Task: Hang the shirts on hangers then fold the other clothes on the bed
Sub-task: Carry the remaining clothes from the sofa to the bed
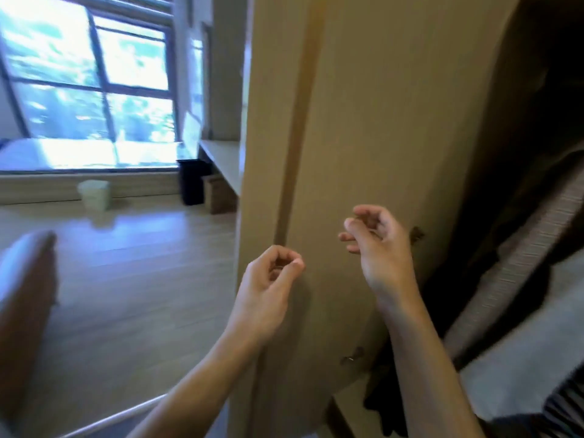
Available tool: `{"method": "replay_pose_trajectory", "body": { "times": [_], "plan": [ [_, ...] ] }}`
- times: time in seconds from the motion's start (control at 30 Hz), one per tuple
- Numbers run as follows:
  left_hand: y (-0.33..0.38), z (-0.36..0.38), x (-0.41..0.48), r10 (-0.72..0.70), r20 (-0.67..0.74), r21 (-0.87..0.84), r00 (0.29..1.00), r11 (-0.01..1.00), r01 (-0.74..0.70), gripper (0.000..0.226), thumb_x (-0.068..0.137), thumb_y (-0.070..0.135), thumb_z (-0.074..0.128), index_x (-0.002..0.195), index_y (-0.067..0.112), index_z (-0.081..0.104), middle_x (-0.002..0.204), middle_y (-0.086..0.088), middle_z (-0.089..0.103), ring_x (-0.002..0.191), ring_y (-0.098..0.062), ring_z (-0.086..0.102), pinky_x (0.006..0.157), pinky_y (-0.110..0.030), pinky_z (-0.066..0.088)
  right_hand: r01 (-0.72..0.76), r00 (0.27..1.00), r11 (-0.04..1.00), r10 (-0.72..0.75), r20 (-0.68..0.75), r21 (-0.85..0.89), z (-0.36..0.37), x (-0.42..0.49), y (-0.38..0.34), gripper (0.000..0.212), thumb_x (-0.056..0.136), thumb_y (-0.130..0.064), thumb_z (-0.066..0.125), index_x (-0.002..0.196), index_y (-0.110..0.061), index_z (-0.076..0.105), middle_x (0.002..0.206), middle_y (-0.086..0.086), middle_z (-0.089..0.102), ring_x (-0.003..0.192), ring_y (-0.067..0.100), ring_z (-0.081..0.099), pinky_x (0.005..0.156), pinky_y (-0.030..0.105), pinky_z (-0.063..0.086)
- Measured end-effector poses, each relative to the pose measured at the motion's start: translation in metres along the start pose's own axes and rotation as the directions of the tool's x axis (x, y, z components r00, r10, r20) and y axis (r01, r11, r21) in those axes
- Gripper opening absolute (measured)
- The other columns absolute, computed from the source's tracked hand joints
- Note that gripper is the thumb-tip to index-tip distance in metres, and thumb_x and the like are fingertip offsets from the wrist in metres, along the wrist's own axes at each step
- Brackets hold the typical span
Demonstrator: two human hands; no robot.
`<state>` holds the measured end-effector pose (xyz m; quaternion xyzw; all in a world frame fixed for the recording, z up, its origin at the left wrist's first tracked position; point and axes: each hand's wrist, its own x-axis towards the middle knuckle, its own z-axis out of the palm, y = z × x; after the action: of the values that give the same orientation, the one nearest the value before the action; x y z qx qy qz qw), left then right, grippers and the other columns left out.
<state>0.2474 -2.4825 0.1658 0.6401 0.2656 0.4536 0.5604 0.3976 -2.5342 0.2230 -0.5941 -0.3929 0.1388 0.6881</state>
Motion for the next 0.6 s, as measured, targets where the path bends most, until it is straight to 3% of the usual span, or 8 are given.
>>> {"method": "replay_pose_trajectory", "body": {
  "times": [0.07,0.17,0.37,0.5,0.6],
  "plan": [
    [-0.002,-0.038,-0.01,0.002,-0.084,0.025,0.996,1.0,0.0,0.012,0.097,0.015,0.06,0.09,0.009,0.067,0.091,-0.018,0.068,0.076,-0.014,0.06,0.066,-0.014,0.046,-0.013,0.995,0.999,0.009,0.104,0.036,0.041,-0.015,0.003,0.012,0.094,-0.001,0.062,0.1,-0.011,0.062,0.082,-0.003,0.064,0.071,0.013,0.063,0.06,0.02,0.048],
    [-0.008,-0.091,-0.019,-0.012,-0.203,0.056,0.979,0.998,0.024,0.013,0.097,0.009,0.055,0.09,0.005,0.065,0.093,-0.021,0.068,0.073,-0.005,0.061,0.063,-0.01,0.045,-0.041,0.969,0.997,0.023,0.245,0.069,0.1,-0.032,0.012,0.013,0.094,-0.003,0.062,0.092,-0.015,0.065,0.079,-0.004,0.066,0.069,0.015,0.066,0.061,0.023,0.049],
    [-0.035,-0.205,-0.025,-0.069,-0.488,0.072,0.87,0.99,0.119,0.015,0.099,0.015,0.056,0.088,0.012,0.066,0.093,-0.011,0.071,0.083,-0.013,0.063,0.073,-0.026,0.046,-0.153,0.854,0.985,0.093,0.513,0.076,0.235,-0.05,0.04,0.008,0.096,-0.008,0.062,0.103,-0.009,0.066,0.084,0.0,0.069,0.071,0.014,0.07,0.065,0.025,0.054],
    [-0.046,-0.259,-0.014,-0.086,-0.576,0.061,0.813,0.987,0.147,0.027,0.086,0.034,0.057,0.092,0.01,0.068,0.093,-0.008,0.073,0.081,-0.012,0.064,0.071,-0.027,0.047,-0.217,0.836,0.973,0.145,0.53,0.077,0.308,-0.04,0.067,0.008,0.096,-0.007,0.06,0.101,-0.01,0.066,0.087,0.006,0.07,0.068,0.016,0.068,0.067,0.031,0.053],
    [-0.063,-0.313,0.005,-0.086,-0.625,0.065,0.776,0.985,0.162,0.024,0.089,0.031,0.058,0.091,0.009,0.067,0.09,-0.006,0.074,0.082,-0.014,0.067,0.073,-0.031,0.047,-0.27,0.805,0.962,0.195,0.561,0.053,0.373,-0.03,0.093,0.01,0.096,-0.008,0.059,0.101,-0.014,0.065,0.091,0.009,0.07,0.071,0.018,0.069,0.068,0.03,0.054]
  ]
}}
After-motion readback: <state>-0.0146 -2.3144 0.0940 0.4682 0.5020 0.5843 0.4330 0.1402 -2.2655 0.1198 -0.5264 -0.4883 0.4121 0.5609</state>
